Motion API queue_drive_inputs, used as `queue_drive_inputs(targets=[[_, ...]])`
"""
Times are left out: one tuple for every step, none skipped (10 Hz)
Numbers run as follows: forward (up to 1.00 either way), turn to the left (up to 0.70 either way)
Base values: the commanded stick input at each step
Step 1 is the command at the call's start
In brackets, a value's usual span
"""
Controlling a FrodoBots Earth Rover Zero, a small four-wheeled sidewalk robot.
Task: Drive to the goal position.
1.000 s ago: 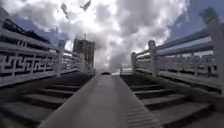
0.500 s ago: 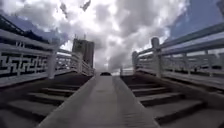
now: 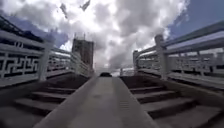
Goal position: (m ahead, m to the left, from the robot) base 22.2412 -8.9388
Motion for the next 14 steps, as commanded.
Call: queue_drive_inputs(targets=[[0.7,0.0],[0.7,0.0],[0.7,0.0],[0.7,0.0],[0.7,0.0],[0.7,0.0],[0.7,0.0],[0.7,0.0],[0.7,0.0],[0.7,0.0],[0.7,0.0],[0.7,0.0],[0.7,0.0],[0.7,0.0]])
